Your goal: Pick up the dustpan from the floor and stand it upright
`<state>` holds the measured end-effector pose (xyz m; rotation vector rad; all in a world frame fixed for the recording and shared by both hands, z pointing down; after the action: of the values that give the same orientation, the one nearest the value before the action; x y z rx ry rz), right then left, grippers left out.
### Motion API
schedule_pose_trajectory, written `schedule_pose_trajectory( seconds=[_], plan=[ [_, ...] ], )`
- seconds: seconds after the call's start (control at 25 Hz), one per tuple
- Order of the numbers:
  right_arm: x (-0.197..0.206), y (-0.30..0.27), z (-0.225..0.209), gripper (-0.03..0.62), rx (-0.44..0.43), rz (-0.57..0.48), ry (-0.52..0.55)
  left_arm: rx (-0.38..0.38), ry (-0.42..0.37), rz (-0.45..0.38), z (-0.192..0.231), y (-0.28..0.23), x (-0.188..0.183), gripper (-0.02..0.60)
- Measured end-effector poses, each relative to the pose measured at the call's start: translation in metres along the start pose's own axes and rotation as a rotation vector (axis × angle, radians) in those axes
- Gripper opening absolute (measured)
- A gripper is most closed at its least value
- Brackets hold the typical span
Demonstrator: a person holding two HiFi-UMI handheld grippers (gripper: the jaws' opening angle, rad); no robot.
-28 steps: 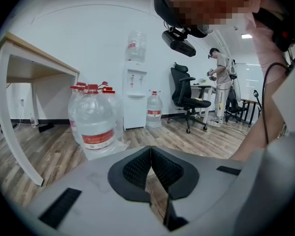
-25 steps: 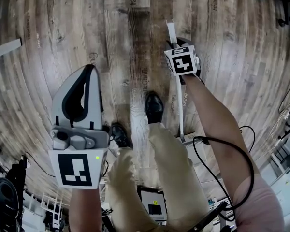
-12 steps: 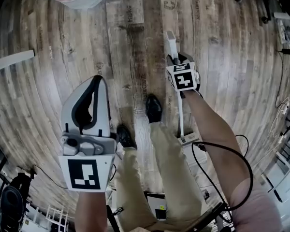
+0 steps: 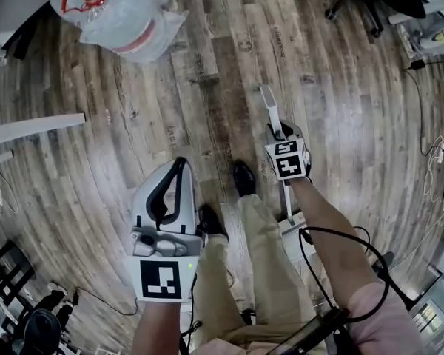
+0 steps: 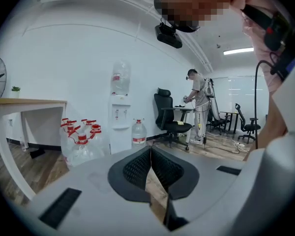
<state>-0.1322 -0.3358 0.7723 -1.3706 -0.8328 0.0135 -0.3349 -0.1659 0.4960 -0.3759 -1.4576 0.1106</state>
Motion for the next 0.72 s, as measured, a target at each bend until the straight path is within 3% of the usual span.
schedule_pose_trajectory(
  seconds=[0.28,0.52,0.72],
  plan=[
    [0.014,0.113,0.008,0.092,0.014,-0.044,-0.026,0.089,-0.023,-0.022,-0.038,0.05,-0.063,0.014],
    [0.037,0.199,0.018,0.084,0.042,-0.095,-0.043,0.198,-0.156,-0.06,-0.062,0.092,-0.109,0.014],
    [0.054,0.255,0.027,0.086,0.075,-0.123,-0.045,0.228,-0.141,-0.114,-0.077,0.114,-0.149,0.014]
  ],
)
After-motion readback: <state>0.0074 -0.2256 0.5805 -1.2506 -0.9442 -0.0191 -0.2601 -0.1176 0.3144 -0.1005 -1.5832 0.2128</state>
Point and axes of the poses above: the fingertips, and each gripper's own axes: y backward along the fingers, z to its left, x out of its underside, the point moved 6 cm from there along y, backward along the fingers, and after that the axes turned 7 degrees about -x, right-handed, at the moved point
